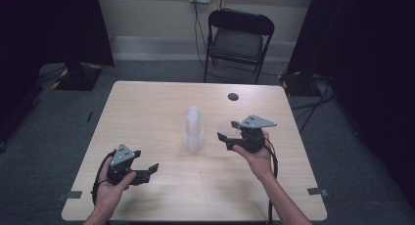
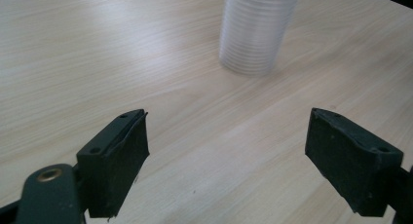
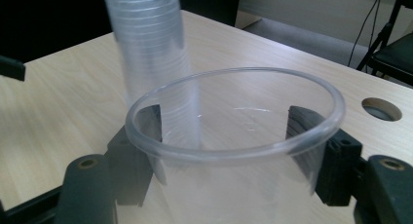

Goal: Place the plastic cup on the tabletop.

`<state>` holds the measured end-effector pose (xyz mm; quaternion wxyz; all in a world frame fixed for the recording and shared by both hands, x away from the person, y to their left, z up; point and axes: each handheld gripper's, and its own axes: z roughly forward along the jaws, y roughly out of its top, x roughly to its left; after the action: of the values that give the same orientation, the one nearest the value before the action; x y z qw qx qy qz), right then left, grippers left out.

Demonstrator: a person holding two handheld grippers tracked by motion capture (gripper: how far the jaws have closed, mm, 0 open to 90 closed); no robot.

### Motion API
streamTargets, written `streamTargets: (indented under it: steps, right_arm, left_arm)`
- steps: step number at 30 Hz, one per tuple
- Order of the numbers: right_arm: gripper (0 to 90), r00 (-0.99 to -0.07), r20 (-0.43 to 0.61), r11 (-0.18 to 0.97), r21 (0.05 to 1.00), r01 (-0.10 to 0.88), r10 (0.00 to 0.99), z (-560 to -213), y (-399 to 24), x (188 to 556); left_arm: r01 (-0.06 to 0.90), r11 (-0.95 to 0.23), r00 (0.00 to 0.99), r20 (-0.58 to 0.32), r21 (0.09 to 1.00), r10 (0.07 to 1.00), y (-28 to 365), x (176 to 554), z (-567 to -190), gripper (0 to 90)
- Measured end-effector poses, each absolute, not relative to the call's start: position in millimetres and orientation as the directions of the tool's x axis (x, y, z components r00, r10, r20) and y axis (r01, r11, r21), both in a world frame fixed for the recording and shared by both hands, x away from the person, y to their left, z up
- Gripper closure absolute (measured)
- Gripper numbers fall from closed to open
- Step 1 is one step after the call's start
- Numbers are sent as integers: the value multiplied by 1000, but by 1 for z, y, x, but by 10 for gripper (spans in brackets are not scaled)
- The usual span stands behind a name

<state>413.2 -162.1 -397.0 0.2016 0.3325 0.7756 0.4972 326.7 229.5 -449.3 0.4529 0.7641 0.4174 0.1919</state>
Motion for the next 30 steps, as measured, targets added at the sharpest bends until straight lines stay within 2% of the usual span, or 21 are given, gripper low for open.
streamTargets:
  steps: [9,30]
  right_arm:
    - [297,-655,45,251,902,351,754,-402,-166,436]
    - [296,-597,67,224,889,399,799,-413,-156,484]
  left_arm:
    - [449,-249,605,-87,858,791,228,325,-454,157]
    - [479,-243,582,-98,844,807,231,326,-459,159]
